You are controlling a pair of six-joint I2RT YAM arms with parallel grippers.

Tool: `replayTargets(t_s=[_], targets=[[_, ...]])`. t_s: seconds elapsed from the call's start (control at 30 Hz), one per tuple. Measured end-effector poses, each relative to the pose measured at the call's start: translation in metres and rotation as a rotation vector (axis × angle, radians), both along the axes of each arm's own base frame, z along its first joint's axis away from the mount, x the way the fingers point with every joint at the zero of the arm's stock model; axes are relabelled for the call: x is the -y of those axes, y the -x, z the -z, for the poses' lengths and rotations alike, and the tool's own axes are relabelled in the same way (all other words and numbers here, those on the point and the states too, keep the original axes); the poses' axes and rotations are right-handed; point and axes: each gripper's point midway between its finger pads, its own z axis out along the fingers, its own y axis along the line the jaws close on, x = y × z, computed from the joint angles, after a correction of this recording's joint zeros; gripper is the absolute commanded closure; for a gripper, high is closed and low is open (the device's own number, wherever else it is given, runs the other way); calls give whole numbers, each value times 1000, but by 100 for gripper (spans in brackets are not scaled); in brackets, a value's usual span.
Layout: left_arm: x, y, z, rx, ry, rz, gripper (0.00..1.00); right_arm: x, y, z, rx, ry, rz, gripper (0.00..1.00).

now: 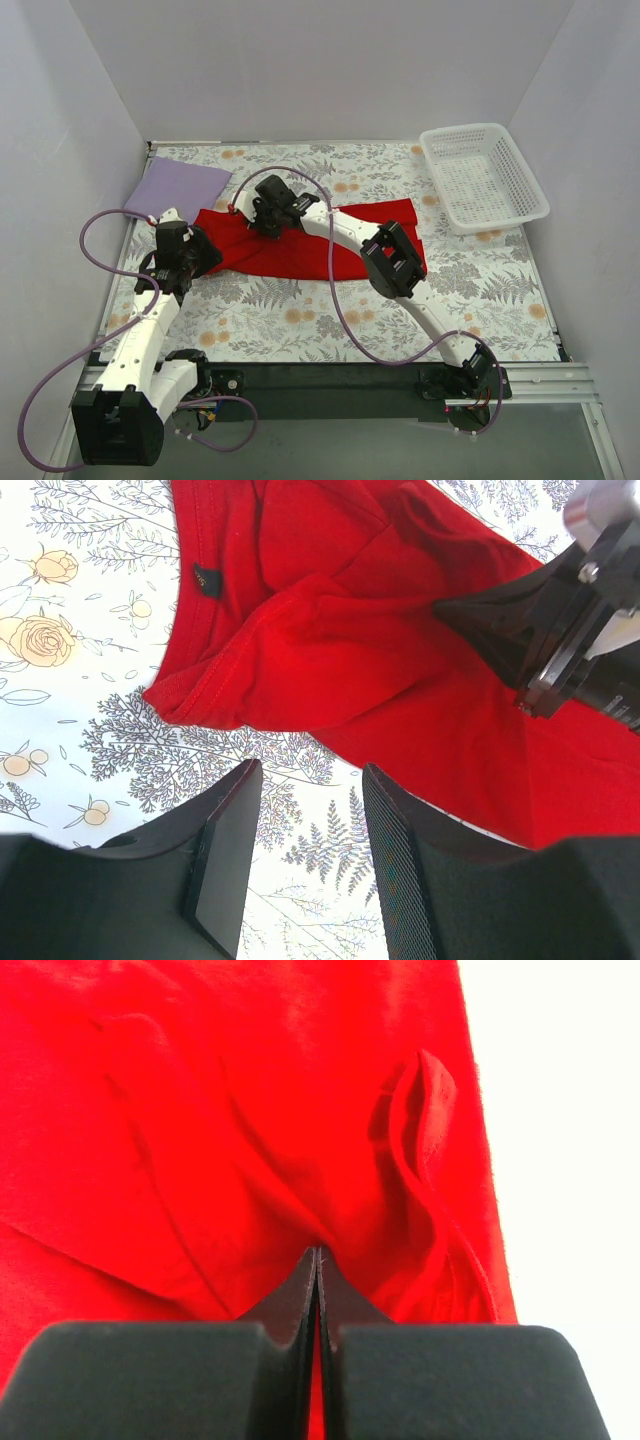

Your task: Fold and stack the t-shirts

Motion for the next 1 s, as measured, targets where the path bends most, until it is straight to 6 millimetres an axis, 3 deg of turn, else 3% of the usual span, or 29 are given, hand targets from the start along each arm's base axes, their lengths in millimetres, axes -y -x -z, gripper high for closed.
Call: replayTargets(t_s=[0.57,0.7,0.83,1.0], targets=[[0,0,0,-1,-1,-2,56,24,-39,-3,16,-11,122,99],[-3,-1,6,-22,-8,-16,53,37,-48,-7,6,-14,147,86],[-13,-1,20,-75,-12,-52,50,56,-52,-29,-5,-35,164,70],[-30,-1,43,-161,-6,-103,49,89,-32,-94,-51,-128,73,56]])
